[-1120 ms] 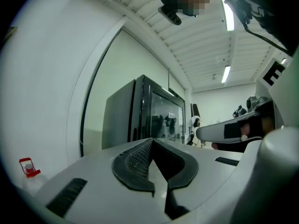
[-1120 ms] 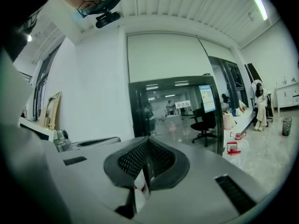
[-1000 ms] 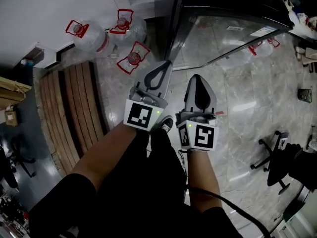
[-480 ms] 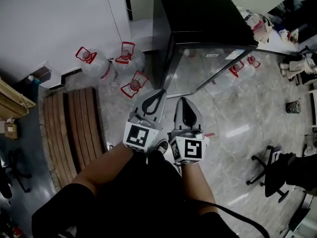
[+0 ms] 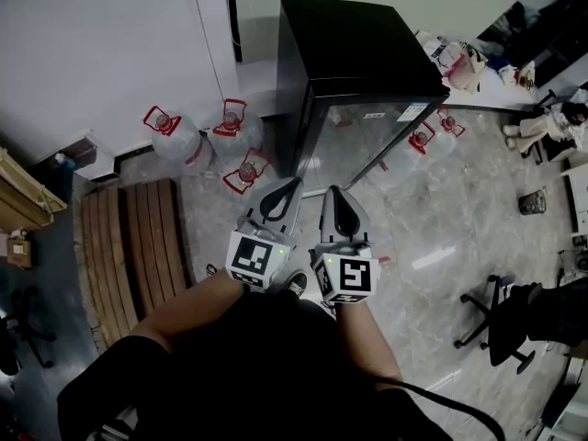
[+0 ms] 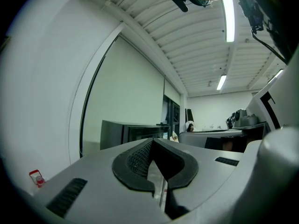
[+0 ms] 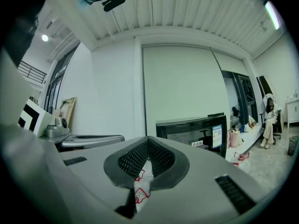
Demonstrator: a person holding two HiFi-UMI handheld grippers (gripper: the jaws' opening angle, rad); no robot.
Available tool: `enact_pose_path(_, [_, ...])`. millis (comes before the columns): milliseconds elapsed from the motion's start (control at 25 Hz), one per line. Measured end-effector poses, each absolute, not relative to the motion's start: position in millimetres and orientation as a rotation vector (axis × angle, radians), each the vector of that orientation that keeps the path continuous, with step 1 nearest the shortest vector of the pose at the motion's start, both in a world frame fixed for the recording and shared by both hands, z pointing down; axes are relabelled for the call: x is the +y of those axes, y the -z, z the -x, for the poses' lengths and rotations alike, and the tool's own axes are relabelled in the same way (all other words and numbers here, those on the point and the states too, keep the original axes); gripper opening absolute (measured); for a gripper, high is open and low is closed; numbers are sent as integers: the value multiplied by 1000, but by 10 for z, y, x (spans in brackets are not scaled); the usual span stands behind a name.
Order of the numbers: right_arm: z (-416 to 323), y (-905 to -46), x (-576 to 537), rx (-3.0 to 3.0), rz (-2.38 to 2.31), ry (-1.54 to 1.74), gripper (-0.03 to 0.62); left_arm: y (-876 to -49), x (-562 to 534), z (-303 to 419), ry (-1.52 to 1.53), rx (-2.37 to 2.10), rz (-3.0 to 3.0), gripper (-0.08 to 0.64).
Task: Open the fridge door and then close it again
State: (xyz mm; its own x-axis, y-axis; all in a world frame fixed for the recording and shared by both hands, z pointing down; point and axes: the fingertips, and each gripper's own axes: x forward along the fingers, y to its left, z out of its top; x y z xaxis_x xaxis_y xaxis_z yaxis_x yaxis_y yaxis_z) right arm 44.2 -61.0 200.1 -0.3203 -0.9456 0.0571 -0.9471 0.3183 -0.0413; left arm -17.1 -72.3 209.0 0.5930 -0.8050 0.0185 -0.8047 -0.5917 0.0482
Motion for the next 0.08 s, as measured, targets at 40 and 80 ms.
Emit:
enact_pose_path(40, [-442,-1967,-587,-2534,-1814,-99,15,-2058,-696,161,4,-1392,-2761,8])
enact_pose_path(80, [-441,-1933,-565,-2536,-1809,-94,15,-2025,-668,151,1,-1389,-2765,8])
